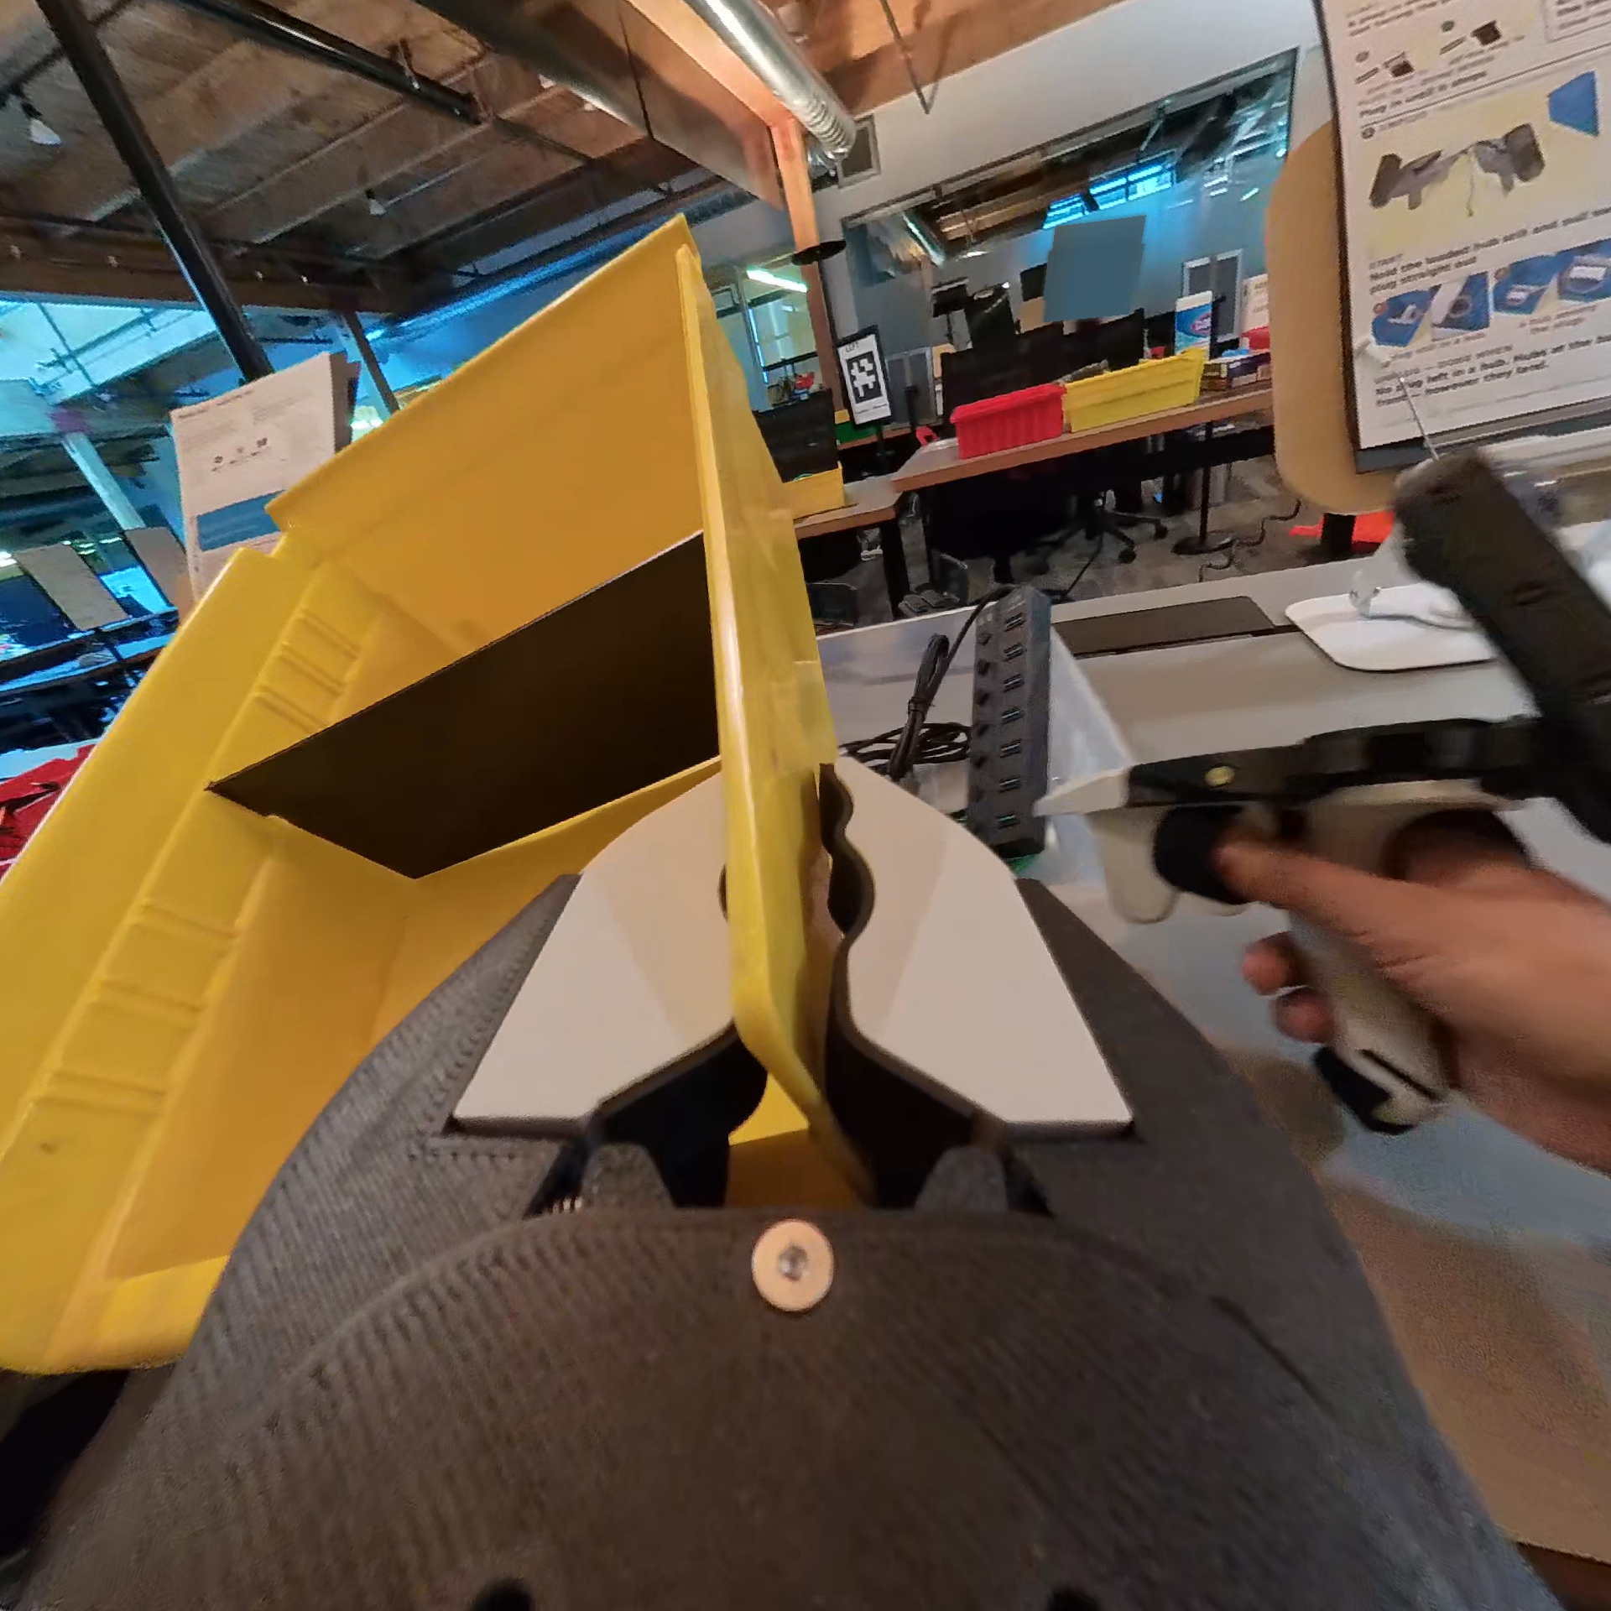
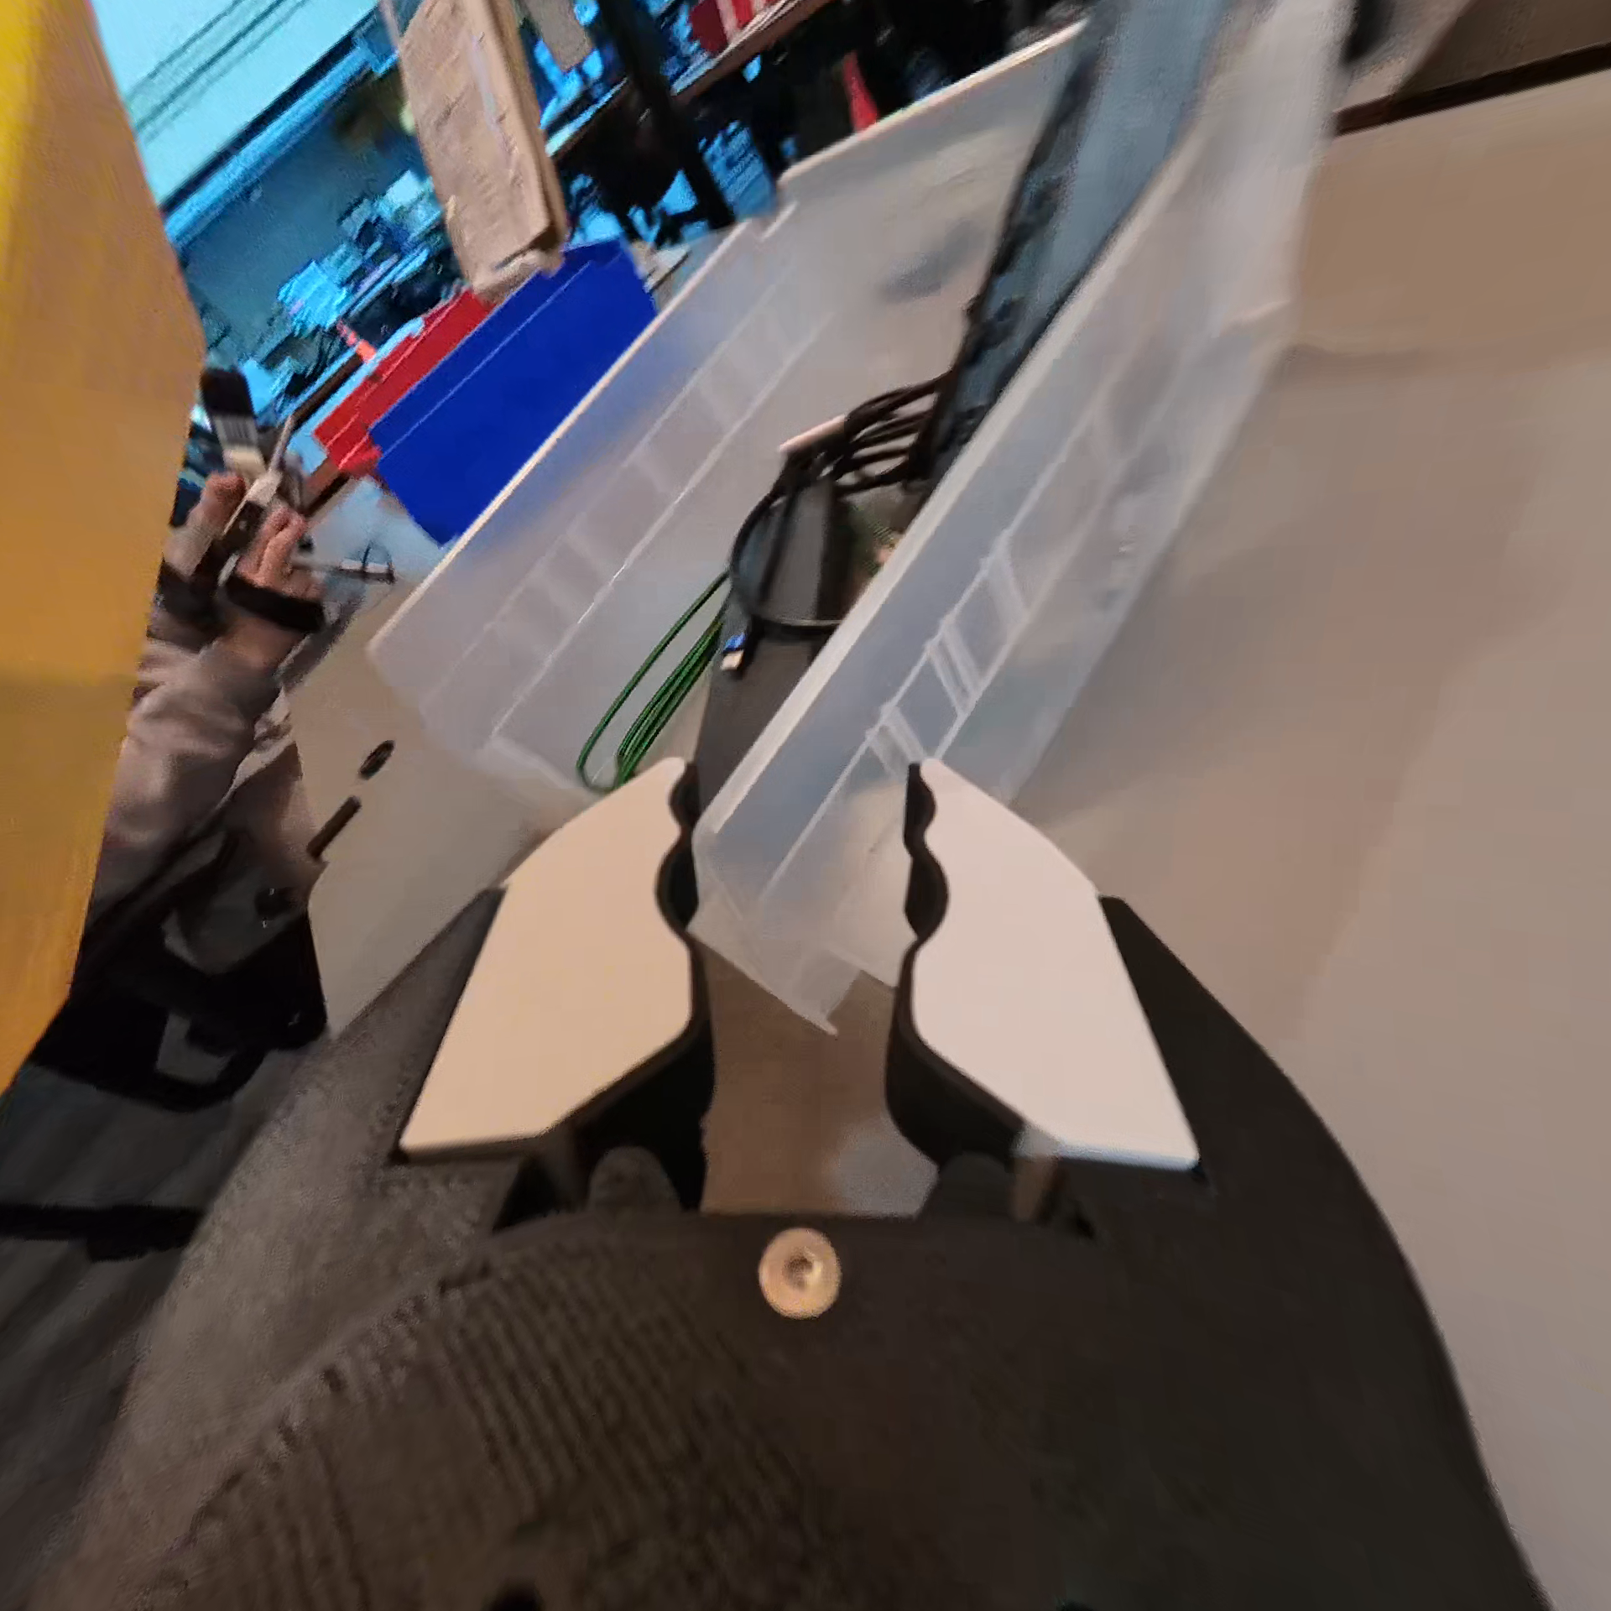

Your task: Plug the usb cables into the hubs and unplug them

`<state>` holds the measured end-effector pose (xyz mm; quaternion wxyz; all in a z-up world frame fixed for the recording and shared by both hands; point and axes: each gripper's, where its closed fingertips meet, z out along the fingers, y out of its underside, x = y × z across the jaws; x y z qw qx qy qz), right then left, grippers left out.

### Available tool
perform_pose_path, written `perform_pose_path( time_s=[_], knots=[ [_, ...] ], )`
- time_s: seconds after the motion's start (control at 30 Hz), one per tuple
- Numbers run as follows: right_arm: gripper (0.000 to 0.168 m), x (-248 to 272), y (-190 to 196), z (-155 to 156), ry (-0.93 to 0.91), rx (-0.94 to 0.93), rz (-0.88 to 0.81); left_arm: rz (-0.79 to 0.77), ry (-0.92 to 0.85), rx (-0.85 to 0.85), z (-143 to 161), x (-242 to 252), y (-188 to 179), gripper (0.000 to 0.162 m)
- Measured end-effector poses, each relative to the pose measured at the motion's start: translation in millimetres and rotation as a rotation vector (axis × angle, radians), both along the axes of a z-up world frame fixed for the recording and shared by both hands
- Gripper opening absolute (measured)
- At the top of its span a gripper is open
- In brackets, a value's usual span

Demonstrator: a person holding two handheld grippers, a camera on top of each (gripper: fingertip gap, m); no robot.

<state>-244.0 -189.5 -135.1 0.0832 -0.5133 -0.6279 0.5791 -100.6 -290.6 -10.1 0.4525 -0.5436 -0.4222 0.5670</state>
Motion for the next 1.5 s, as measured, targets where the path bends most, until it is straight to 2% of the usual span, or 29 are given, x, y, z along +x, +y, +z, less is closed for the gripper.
perform_pose_path(
  time_s=[0.03, 0.13, 0.3, 0.43, 0.53, 0.63, 0.77, 0.83, 0.9, 1.03, 1.13, 1.27, 1.43, 1.5],
  knots=[
    [0.047, 0, -18, 0, 0.006, 0.02, 0.03, 0.004, 0.0, 0.005, 0, 0, -3, 0.008],
    [0.047, -7, -50, 0, 0.019, 0.057, 0.066, 0.014, -0.011, 0.017, -4, -1, -10, 0.008],
    [0.047, 4, -67, 5, -0.046, -0.019, 0.164, 0.013, -0.011, 0.042, -8, -3, -17, 0.008],
    [0.049, 24, -34, 26, 0.029, -0.073, 0.241, -0.013, 0.011, 0.029, -5, -1, -10, 0.008],
    [0.051, 40, 24, 35, 0.103, -0.044, 0.279, -0.076, 0.043, 0.018, 3, 4, 11, 0.008],
    [0.046, 51, 104, 37, 0.157, 0.04, 0.251, -0.196, 0.071, 0.015, 12, 10, 52, 0.008],
    [0.041, 70, 215, 42, 0.179, 0.102, 0.101, -0.395, 0.074, 0.004, 14, 19, 130, 0.008],
    [0.032, 96, 253, 39, 0.116, 0.103, 0.096, -0.507, 0.057, -0.005, 9, 25, 174, 0.008],
    [0.032, 125, 281, 38, 0.069, 0.082, 0.082, -0.614, 0.034, -0.014, 1, 31, 217, 0.008],
    [0.034, 168, 338, 36, 0.162, 0.108, -0.08, -0.778, -0.067, -0.042, -25, 35, 298, 0.007],
    [0.031, 185, 367, 31, 0.174, 0.117, -0.126, -0.87, -0.141, -0.087, -47, 34, 351, 0.008],
    [0.032, 190, 382, 42, 0.171, 0.005, -0.138, -0.909, -0.168, -0.155, -73, 33, 407, 0.009],
    [0.038, 196, 389, 40, 0.136, -0.061, -0.165, -0.977, -0.249, -0.13, -98, 37, 455, 0.008],
    [0.043, 196, 394, 41, 0.145, -0.075, -0.193, -0.985, -0.247, -0.198, -110, 40, 469, 0.009]
  ],
)
